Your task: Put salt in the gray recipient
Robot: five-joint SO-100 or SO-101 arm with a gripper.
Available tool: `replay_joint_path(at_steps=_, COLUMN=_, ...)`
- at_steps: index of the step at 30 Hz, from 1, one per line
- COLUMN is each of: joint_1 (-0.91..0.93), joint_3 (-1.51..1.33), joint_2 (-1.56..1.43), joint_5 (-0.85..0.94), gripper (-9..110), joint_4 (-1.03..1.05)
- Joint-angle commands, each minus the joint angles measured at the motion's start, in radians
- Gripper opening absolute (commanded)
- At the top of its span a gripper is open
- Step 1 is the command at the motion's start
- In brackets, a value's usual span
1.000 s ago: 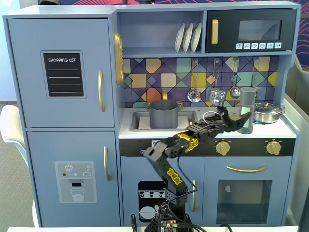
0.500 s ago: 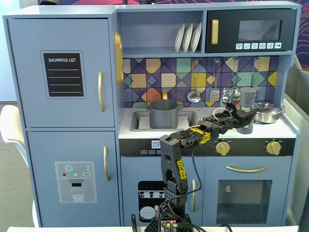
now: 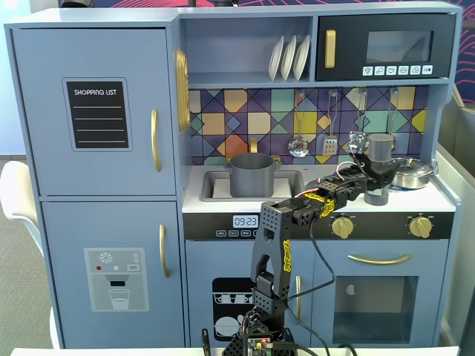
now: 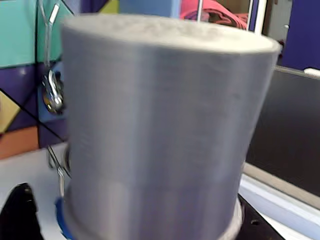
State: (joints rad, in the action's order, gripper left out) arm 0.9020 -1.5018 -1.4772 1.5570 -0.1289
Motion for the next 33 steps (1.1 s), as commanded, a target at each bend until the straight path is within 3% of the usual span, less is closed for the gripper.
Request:
replay_joint_path(at_steps=1, joint_1=-0.015, joint_3=0.11, joint_2=-0.009, joint_5=0.055, gripper=15, joint_4=0.025)
replay_joint_path(at_steps=2, joint_1=-0.017, joint_3=0.114, joint_2=-0.009, joint_5=0.071, gripper=3, joint_4=0.044)
replay_joint_path(at_steps=3, joint_1=-0.017, joint_3=0.115, joint_2=-0.012, joint_5=0.069, gripper=0, joint_4=0.057)
replay_joint_path(at_steps=11, joint_1=-0.017, joint_3=0.121, joint_2=-0.132, joint_5=0.015, gripper=0, joint_4=0.06)
replay_joint_path(at_steps=16, joint_1=-0.055, joint_3=0.189, joint_2=-0.284, joint_5=-0.107, gripper=0, joint_4=0.262)
replay_joint_path(at_steps=22, joint_1=-0.187, joint_3=0.227, joint_2=-0.492, joint_5=-0.414, gripper=0, joint_4=0.546)
replay_joint_path(at_steps=28, joint_1=-0.456, joint_3=0.224, joint_2=-0.632, joint_5=-0.79, gripper=0, joint_4=0.825)
replay_joint_path(at_steps=33, joint_1=-0.687, joint_3=0.199, joint_2=-0.663, joint_5=-1.197, gripper=0, joint_4=0.856)
